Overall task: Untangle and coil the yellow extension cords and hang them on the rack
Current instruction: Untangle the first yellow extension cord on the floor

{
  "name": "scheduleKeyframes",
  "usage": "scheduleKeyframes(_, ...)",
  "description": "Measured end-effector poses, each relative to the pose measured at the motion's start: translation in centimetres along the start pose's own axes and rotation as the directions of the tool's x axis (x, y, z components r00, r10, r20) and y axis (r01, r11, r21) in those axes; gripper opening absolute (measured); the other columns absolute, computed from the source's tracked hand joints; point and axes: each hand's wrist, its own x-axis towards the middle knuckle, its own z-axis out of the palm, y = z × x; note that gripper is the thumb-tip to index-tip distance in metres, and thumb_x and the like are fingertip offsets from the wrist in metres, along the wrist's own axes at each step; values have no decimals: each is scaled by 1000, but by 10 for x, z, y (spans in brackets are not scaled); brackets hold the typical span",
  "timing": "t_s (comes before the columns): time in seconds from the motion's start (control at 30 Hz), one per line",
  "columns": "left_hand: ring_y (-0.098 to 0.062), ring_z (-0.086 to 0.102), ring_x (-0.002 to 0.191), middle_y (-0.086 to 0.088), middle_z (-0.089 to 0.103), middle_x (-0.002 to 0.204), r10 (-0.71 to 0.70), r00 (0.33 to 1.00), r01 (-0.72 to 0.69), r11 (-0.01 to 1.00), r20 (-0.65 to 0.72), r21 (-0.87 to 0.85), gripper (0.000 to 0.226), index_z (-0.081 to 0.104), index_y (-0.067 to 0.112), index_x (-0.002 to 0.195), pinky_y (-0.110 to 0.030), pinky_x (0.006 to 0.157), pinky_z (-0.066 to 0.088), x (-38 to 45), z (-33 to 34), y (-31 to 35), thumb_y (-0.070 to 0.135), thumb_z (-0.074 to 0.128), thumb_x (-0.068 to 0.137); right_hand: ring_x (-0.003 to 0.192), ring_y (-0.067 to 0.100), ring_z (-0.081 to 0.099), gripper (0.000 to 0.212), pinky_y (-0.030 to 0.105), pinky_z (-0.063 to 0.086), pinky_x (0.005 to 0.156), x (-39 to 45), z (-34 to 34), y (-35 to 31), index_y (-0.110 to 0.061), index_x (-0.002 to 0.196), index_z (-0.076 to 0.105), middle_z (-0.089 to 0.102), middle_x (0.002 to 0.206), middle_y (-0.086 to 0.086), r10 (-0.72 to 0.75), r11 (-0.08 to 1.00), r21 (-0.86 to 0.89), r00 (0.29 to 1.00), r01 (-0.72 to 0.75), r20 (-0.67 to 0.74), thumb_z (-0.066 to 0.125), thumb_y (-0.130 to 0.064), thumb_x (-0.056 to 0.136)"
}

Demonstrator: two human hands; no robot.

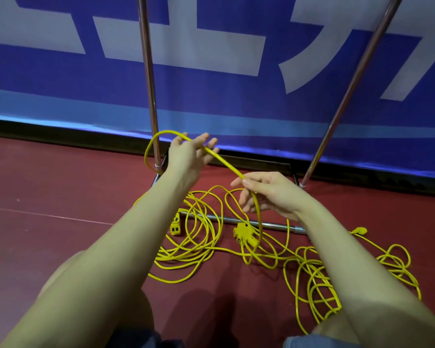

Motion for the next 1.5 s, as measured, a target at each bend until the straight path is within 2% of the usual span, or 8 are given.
scheduleKeyframes(0.1, -23, 68, 74, -17, 61, 98, -82, 987, 67, 992, 138, 111, 52, 29, 5, 132, -36, 69, 58, -15, 7, -9, -12, 51, 89, 57, 15, 65, 20, 21, 50, 56, 3, 3, 0, -16, 102, 63, 65, 63, 1, -19, 998, 58, 998, 22, -52, 44, -22, 100)
scheduleKeyframes(0.2, -23, 69, 73, -18, 62, 97, 57, 989, -81, 980, 134, 181, 42, 35, 4, 122, -33, 69, 59, -24, 14, -13, -15, 50, 87, 57, 16, 67, 22, 21, 53, 56, 7, 7, -1, -8, 96, 61, 65, 61, 2, -21, 991, 130, 997, 30, -76, 44, -21, 99)
scheduleKeyframes(0.4, -26, 68, 76, -17, 62, 98, 179, 984, -178, 983, 14, -42, 43, 36, 5, 127, -30, 68, 59, -10, 7, 10, -14, 47, 90, 70, 20, 69, 19, 30, 54, 75, 7, 6, 5, -11, 88, 63, 67, 71, 2, -10, 999, 53, 1000, 11, -28, 47, -18, 97)
scheduleKeyframes(0.63, -27, 68, 78, -20, 60, 100, 108, 994, -110, 988, -27, -106, 52, 31, 2, 136, -32, 70, 59, 1, -2, 15, -12, 50, 90, 62, 16, 67, 17, 25, 54, 64, 5, 5, 11, -9, 89, 65, 66, 66, 1, 12, 1000, 15, 999, -11, -52, 51, -14, 96)
scheduleKeyframes(0.87, -18, 69, 71, -14, 65, 91, -140, 971, 70, 943, 194, 326, 35, 41, 0, 119, -33, 75, 56, -21, 8, -9, -13, 50, 88, 52, 14, 66, 16, 21, 53, 52, 8, 10, 7, -6, 91, 64, 65, 59, 0, -58, 996, 59, 986, 68, -155, 50, -11, 96)
scheduleKeyframes(1.23, -25, 66, 84, -22, 56, 124, 33, 997, -23, 992, 73, -125, 51, 29, -1, 140, -29, 69, 56, 0, 3, 16, -12, 43, 93, 65, 17, 68, 22, 27, 54, 70, 11, -2, 16, -7, 86, 66, 69, 68, 3, -63, 993, 95, 994, 72, -91, 47, -14, 96)
scheduleKeyframes(1.37, -27, 64, 89, -22, 60, 117, 24, 1000, -22, 990, 7, -142, 43, 34, -2, 133, -30, 70, 56, 6, -2, 14, -10, 46, 93, 60, 14, 66, 17, 26, 54, 65, 12, 1, 20, -9, 86, 66, 66, 65, 0, -55, 998, 28, 991, 59, -124, 52, -10, 95)
scheduleKeyframes(1.5, -19, 70, 70, -16, 63, 95, -106, 988, 96, 991, 108, 95, 47, 33, -2, 130, -31, 67, 59, -4, 4, 4, -10, 53, 88, 50, 10, 63, 18, 19, 51, 52, 12, 1, 15, -9, 85, 66, 64, 57, -3, -101, 994, 15, 969, 107, -226, 51, -10, 95)
